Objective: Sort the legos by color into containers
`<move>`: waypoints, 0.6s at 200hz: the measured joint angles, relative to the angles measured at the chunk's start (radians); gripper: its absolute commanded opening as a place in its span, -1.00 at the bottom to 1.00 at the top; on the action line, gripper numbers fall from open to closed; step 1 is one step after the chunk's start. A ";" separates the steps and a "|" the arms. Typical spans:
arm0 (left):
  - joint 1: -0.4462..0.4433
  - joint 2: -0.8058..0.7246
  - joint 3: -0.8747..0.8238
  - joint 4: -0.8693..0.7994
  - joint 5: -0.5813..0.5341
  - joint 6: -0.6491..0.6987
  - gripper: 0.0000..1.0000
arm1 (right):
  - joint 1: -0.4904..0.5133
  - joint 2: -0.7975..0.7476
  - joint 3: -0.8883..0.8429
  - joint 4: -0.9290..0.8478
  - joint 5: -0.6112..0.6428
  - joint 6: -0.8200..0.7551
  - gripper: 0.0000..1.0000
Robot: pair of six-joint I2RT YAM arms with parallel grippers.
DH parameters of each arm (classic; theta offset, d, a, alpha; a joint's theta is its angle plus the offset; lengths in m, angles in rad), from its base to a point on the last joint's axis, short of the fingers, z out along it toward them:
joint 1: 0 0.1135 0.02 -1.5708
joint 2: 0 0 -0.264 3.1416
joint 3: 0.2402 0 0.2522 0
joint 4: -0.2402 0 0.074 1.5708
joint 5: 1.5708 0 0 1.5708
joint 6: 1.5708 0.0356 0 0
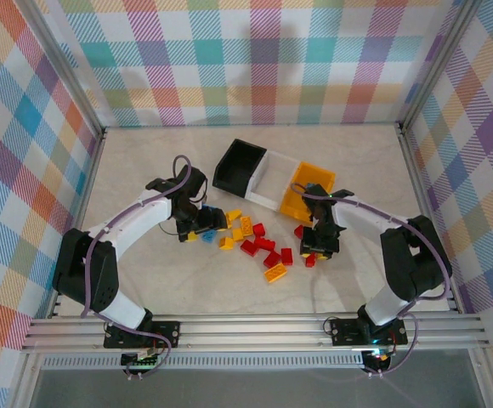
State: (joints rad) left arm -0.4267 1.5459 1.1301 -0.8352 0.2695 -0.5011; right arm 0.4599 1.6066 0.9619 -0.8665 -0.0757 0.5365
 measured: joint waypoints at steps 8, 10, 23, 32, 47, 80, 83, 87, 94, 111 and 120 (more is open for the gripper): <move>0.000 0.000 0.000 0.000 0.000 0.000 0.71 | -0.001 0.006 0.000 0.005 0.000 -0.001 -0.23; 0.000 0.000 0.000 0.000 0.000 0.000 0.71 | -0.001 0.008 0.000 0.006 0.000 -0.001 -0.23; 0.000 0.000 0.000 0.000 0.000 0.000 0.71 | -0.002 0.021 0.000 0.014 -0.002 -0.003 -0.25; 0.000 0.000 0.000 0.000 -0.001 0.000 0.71 | -0.002 0.031 0.000 0.018 -0.003 -0.003 -0.28; 0.000 0.000 0.000 0.000 -0.001 -0.001 0.71 | -0.003 0.045 0.000 0.023 -0.003 -0.005 -0.39; 0.000 0.000 -0.002 0.000 -0.001 -0.004 0.71 | -0.008 0.047 0.001 0.022 -0.003 -0.015 -0.60; 0.000 0.000 -0.003 0.000 -0.001 -0.005 0.71 | -0.009 0.047 0.001 0.021 -0.003 -0.015 -0.60; 0.000 0.000 -0.003 0.000 -0.001 -0.006 0.72 | -0.009 0.046 0.001 0.020 -0.003 -0.018 -0.60; 0.000 0.000 -0.004 0.000 -0.001 -0.007 0.71 | -0.009 0.042 0.003 0.013 0.000 -0.019 -0.61; 0.000 0.000 -0.008 0.003 -0.001 -0.008 0.71 | -0.009 0.023 0.031 -0.026 0.005 -0.022 -0.60; 0.000 0.000 -0.009 0.003 -0.001 -0.008 0.72 | -0.009 0.006 0.072 -0.051 0.005 -0.022 -0.60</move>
State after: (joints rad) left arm -0.4267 1.5455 1.1213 -0.8318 0.2687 -0.5087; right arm 0.4507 1.6123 1.0336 -0.9176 -0.0711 0.5144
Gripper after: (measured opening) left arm 0.857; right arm 0.255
